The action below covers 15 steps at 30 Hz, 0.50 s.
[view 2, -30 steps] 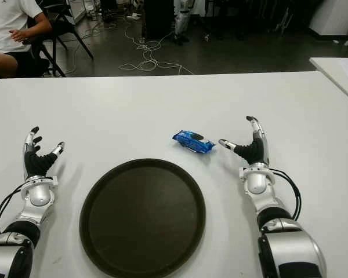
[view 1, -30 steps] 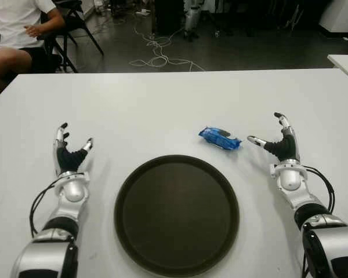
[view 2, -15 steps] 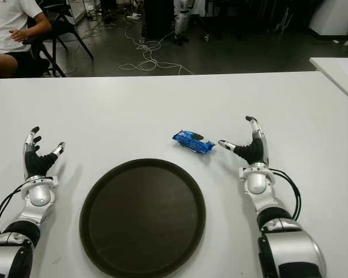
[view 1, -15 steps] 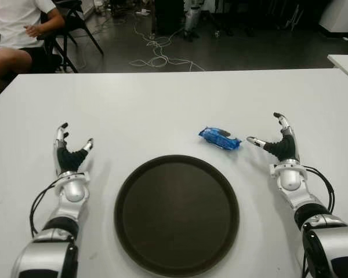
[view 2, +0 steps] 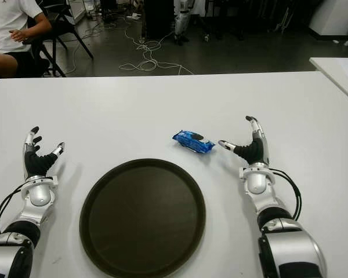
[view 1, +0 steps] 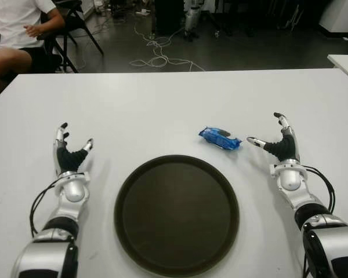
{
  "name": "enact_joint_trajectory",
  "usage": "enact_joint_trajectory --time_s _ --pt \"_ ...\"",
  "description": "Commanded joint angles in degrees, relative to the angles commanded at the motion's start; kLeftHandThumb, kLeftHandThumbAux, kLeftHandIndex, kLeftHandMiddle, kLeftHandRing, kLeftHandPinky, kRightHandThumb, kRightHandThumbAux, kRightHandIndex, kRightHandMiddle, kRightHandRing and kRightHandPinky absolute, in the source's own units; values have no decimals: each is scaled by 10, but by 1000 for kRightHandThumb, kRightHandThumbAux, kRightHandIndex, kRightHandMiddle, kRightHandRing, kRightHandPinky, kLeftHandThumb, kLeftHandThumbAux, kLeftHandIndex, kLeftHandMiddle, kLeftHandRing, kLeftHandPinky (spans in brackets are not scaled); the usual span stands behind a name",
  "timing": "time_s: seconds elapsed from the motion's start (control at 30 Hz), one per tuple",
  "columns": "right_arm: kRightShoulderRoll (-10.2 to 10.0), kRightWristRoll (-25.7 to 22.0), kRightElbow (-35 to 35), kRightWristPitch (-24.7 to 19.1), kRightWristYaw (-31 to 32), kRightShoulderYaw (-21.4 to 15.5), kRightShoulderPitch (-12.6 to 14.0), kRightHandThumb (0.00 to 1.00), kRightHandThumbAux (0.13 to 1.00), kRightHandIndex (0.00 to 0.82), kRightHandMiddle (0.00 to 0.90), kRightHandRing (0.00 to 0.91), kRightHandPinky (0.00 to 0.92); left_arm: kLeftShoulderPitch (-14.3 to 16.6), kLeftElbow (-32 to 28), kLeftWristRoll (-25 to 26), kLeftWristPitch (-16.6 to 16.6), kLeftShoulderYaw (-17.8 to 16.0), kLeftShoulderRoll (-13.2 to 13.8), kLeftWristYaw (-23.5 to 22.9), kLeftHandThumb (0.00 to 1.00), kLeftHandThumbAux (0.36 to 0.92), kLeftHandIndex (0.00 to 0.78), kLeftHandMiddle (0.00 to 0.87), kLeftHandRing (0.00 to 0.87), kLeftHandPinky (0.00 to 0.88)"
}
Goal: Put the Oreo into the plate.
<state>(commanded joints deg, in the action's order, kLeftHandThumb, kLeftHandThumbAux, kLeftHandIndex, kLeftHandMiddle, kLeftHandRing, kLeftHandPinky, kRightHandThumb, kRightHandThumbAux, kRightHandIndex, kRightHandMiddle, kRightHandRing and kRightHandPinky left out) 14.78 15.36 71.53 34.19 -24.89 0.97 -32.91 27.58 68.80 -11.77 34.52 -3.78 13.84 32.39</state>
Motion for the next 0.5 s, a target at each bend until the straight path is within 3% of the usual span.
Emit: enact_joint_trajectory --time_s 0.5 --pt "0 -1 2 -7 3 1 -2 0 787 66 70 61 43 -1 0 2 8 3 1 -2 37 794 100 88 105 130"
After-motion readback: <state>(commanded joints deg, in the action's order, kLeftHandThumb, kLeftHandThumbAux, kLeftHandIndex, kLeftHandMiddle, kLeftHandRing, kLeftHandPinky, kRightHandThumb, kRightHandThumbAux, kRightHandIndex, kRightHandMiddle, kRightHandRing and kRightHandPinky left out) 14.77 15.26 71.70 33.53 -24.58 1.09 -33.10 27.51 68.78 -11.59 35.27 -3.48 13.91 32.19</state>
